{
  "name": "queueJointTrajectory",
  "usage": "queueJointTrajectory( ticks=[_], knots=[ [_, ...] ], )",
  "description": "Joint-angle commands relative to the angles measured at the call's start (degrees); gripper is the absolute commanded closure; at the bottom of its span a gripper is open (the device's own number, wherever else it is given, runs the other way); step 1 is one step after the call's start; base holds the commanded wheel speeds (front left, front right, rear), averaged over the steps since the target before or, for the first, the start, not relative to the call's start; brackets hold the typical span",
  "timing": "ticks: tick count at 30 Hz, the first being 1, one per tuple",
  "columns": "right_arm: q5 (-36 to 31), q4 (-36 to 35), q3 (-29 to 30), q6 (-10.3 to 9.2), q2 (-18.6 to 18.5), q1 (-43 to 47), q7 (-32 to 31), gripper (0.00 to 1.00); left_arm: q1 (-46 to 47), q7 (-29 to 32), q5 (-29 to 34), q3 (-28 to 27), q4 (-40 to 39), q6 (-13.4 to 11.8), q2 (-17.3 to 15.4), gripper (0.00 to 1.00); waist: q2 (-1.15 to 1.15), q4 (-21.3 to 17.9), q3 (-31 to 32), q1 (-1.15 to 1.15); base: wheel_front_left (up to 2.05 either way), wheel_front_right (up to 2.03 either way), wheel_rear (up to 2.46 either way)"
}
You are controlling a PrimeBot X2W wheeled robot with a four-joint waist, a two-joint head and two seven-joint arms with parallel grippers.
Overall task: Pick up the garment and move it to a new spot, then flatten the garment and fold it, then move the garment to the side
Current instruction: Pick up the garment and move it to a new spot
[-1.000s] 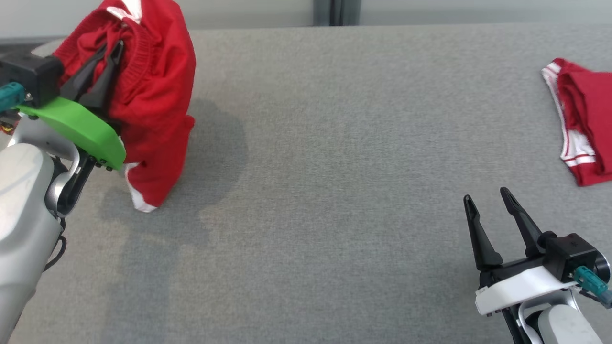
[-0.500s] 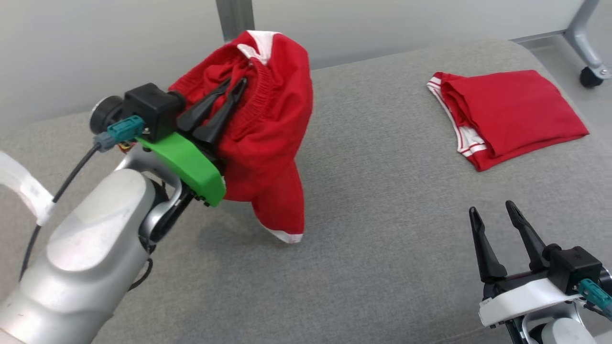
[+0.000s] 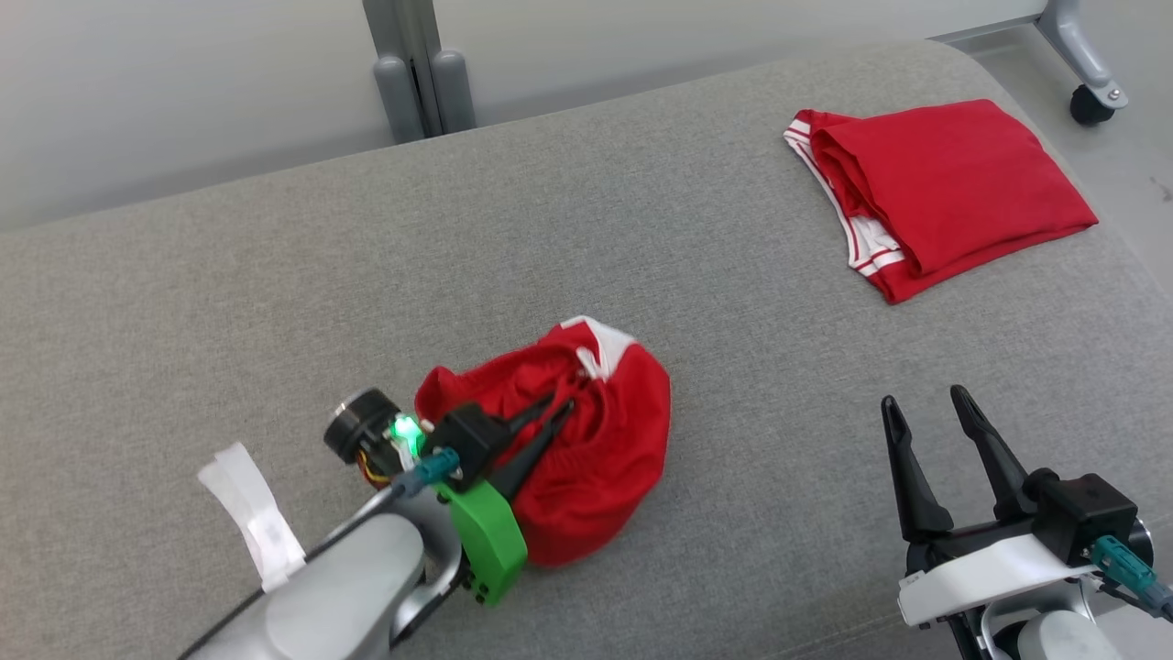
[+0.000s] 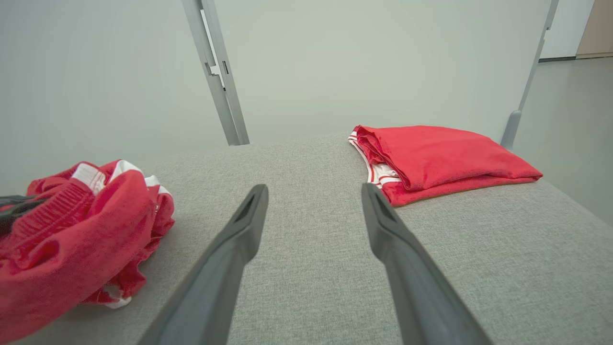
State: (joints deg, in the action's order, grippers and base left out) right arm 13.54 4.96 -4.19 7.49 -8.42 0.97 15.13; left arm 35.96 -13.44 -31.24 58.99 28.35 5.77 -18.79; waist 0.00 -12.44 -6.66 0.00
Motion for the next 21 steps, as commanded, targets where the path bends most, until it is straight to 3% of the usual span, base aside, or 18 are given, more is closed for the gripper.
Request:
queueJointTrajectory(
  ticks=[1, 3, 4, 5, 8, 16, 21],
  knots=[
    [0.19, -0.03, 0.00, 0.00, 0.04, -0.48, 0.02, 0.00, -1.59, -0.84, 0.75, 0.59, 1.93, -0.02, 1.00, 1.00, 0.00, 0.65, -0.98, 0.00, 0.00, 0.00, 0.00],
    [0.11, 0.15, 0.00, 0.00, -0.10, -0.83, 0.02, 0.00, -3.04, -1.44, 1.22, 1.09, 4.93, 0.17, 2.51, 1.00, 0.00, 1.23, -1.18, 0.00, 0.00, 0.00, 0.00],
    [0.07, 0.19, 0.04, 0.00, -0.13, -0.96, 0.02, 0.00, -3.55, -1.54, 1.43, 1.11, 6.14, 0.24, 3.07, 0.65, 0.00, 1.55, -1.14, 0.00, 0.00, 0.00, 0.00],
    [0.00, 0.27, 0.01, 0.00, -0.25, -0.98, 0.02, 0.00, -3.79, -1.72, 2.00, 0.96, 7.14, 0.08, 3.84, 0.00, 0.00, 1.91, -1.01, 0.00, 0.00, 0.00, 0.00],
    [-0.08, 0.41, 0.27, 0.00, -0.50, -0.39, 0.02, 0.00, -4.84, -1.77, 2.71, -1.97, 5.53, -0.51, 6.03, 0.00, 0.00, 3.46, -0.22, 0.00, 0.00, 0.00, 0.00],
    [0.46, 1.54, -0.68, 0.00, -0.23, 2.22, 0.01, 0.00, -13.92, -1.73, 5.41, -11.45, -4.57, -4.00, 5.98, 0.00, 0.00, 7.97, 5.52, 0.00, 0.00, 0.00, 0.00],
    [0.67, 1.94, -0.70, 0.00, 0.62, 3.56, 0.01, 0.00, -22.26, -1.68, 5.60, -19.85, -11.69, -8.40, 4.71, 0.00, 0.00, 10.56, 8.27, 0.00, 0.00, 0.00, 0.00]
  ],
)
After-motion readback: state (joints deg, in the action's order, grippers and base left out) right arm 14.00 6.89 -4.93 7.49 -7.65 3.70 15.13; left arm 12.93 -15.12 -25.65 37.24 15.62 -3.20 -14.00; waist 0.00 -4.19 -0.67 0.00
